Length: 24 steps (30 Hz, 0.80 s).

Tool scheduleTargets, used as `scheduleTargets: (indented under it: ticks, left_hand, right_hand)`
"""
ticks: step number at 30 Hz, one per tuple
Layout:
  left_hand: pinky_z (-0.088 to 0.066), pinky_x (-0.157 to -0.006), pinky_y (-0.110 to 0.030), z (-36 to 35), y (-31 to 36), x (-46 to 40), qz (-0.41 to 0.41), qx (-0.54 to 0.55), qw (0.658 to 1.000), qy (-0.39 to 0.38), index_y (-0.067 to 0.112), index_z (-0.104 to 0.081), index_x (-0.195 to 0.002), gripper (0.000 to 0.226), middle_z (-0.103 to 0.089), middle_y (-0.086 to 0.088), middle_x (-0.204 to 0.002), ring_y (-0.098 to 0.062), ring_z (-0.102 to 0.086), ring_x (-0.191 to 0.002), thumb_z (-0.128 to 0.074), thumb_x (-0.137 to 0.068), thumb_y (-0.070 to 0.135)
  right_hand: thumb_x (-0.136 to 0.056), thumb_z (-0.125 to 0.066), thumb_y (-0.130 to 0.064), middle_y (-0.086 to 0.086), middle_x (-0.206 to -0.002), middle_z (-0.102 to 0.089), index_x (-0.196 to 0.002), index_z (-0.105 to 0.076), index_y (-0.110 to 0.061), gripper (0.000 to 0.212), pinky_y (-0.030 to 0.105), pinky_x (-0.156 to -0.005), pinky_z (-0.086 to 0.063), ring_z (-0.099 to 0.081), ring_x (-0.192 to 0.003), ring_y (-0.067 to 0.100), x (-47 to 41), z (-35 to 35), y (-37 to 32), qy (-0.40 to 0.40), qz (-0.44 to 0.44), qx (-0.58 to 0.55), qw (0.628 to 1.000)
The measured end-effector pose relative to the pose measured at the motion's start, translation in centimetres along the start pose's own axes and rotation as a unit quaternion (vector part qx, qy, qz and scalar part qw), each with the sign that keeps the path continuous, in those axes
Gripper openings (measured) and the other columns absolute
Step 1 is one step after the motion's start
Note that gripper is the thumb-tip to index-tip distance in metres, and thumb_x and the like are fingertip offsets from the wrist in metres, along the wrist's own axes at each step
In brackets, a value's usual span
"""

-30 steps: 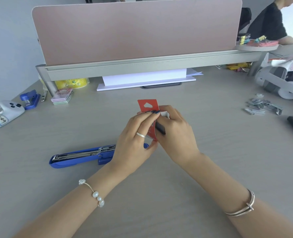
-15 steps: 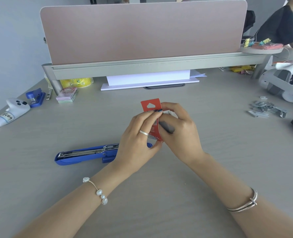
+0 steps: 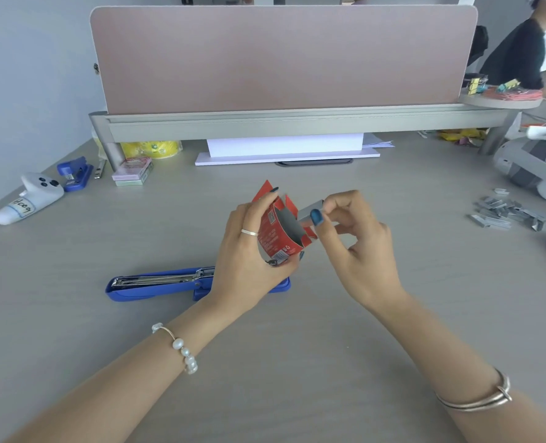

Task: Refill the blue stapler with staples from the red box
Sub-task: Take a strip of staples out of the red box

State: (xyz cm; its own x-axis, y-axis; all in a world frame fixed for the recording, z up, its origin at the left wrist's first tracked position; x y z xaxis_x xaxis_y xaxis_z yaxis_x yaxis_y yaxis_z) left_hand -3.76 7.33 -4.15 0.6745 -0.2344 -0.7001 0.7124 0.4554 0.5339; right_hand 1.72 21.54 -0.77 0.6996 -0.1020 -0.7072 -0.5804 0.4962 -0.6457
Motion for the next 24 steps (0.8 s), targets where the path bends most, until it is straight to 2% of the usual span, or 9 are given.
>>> scheduleTargets:
  ticks: [4,8,11,14,16,17,19,22,24]
  left_hand:
    - [-0.039,-0.09,-0.018,0.0,0.5,0.1,-0.031,-0.006,0.999,0.005,0.025,-0.043,-0.129,0.073,-0.047,0.01,-0.111,-0.011,-0.046,-0.107,-0.075,-0.064,0.03]
    - [-0.039,-0.094,-0.018,-0.2,0.5,0.0,-0.04,-0.015,0.999,-0.005,0.023,-0.053,-0.123,0.061,-0.05,0.001,-0.116,-0.015,-0.047,-0.111,-0.07,-0.066,0.037]
    - [-0.039,-0.094,-0.014,-0.1,0.5,0.1,-0.032,-0.009,0.999,-0.006,0.019,-0.058,-0.119,0.058,-0.046,0.005,-0.116,-0.014,-0.048,-0.112,-0.069,-0.066,0.039]
    - [-0.047,-0.093,-0.029,0.0,0.4,0.0,-0.014,0.011,1.0,-0.008,0.015,-0.059,-0.116,0.058,-0.053,-0.001,-0.113,-0.018,-0.055,-0.111,-0.072,-0.064,0.038]
    - [-0.052,-0.089,-0.036,0.0,0.4,0.0,-0.004,0.033,0.999,-0.007,0.013,-0.059,-0.114,0.059,-0.055,-0.004,-0.112,-0.015,-0.057,-0.107,-0.077,-0.062,0.035]
    - [-0.053,-0.088,-0.035,0.0,0.4,0.0,0.004,0.048,0.999,-0.007,0.012,-0.058,-0.114,0.061,-0.055,-0.004,-0.113,-0.012,-0.057,-0.106,-0.079,-0.061,0.033]
    - [-0.054,-0.088,-0.028,0.0,0.8,0.0,0.027,0.086,0.996,-0.01,0.013,-0.056,-0.114,0.063,-0.053,-0.004,-0.113,-0.007,-0.055,-0.107,-0.082,-0.059,0.03]
    - [-0.052,-0.083,-0.017,-0.6,1.6,0.1,0.051,0.138,0.989,-0.027,0.012,-0.055,-0.113,0.064,-0.051,-0.003,-0.114,-0.009,-0.054,-0.106,-0.086,-0.057,0.021]
    - [-0.051,-0.079,-0.013,-1.1,2.2,0.4,0.053,0.162,0.984,-0.05,0.011,-0.056,-0.11,0.063,-0.047,-0.003,-0.115,-0.007,-0.053,-0.104,-0.087,-0.055,0.016]
  right_hand:
    - [-0.09,-0.051,-0.021,-0.02,-0.083,-0.065,-0.089,-0.042,-0.028,0.011,0.025,-0.069,-0.053,-0.067,-0.08,0.001,0.2,-0.3,-0.1,-0.029,0.02,0.053,0.998]
    - [-0.088,-0.048,-0.027,-0.004,-0.086,-0.072,-0.093,-0.042,-0.027,0.008,0.04,-0.065,-0.054,-0.069,-0.08,0.011,0.3,-0.4,0.0,-0.048,0.046,0.105,0.992]
    - [-0.088,-0.048,-0.025,-0.008,-0.084,-0.07,-0.093,-0.043,-0.026,0.008,0.035,-0.062,-0.055,-0.069,-0.075,0.009,0.3,-0.5,-0.2,-0.047,0.06,0.125,0.989]
    - [-0.088,-0.055,-0.018,-0.018,-0.079,-0.066,-0.086,-0.047,-0.026,0.012,0.02,-0.064,-0.052,-0.067,-0.08,0.005,0.2,-0.6,-0.1,-0.038,-0.009,0.03,0.999]
    - [-0.086,-0.058,-0.019,-0.008,-0.085,-0.069,-0.082,-0.05,-0.026,0.011,0.03,-0.064,-0.054,-0.069,-0.082,0.011,-0.1,-0.3,0.1,-0.015,-0.074,-0.061,0.995]
    - [-0.085,-0.058,-0.019,0.001,-0.09,-0.07,-0.081,-0.052,-0.025,0.009,0.033,-0.06,-0.054,-0.07,-0.082,0.015,-0.3,-0.1,0.2,0.0,-0.091,-0.09,0.992]
    - [-0.086,-0.059,-0.012,0.007,-0.096,-0.07,-0.08,-0.056,-0.018,0.009,0.027,-0.056,-0.052,-0.07,-0.082,0.018,-0.6,0.4,0.3,0.027,-0.107,-0.128,0.986]
    - [-0.083,-0.058,0.001,-0.008,-0.081,-0.072,-0.074,-0.06,-0.013,0.017,0.021,-0.057,-0.051,-0.069,-0.078,0.015,-1.0,1.1,0.5,0.064,-0.126,-0.167,0.976]
    - [-0.082,-0.06,0.001,-0.009,-0.07,-0.073,-0.072,-0.062,-0.013,0.018,0.019,-0.057,-0.051,-0.07,-0.074,0.014,-1.3,1.6,0.7,0.085,-0.147,-0.183,0.968]
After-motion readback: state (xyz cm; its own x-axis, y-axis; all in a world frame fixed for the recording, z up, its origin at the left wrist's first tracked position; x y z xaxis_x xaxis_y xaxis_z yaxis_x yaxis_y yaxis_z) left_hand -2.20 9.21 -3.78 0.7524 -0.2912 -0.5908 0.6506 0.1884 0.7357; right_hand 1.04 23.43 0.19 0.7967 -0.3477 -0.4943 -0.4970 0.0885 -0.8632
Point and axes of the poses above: each hand's wrist, its own x-axis away from the middle knuckle, its own z-axis out of the back of the hand, y = z × x, the point moved 3 cm from there along -x, towards the middle knuckle
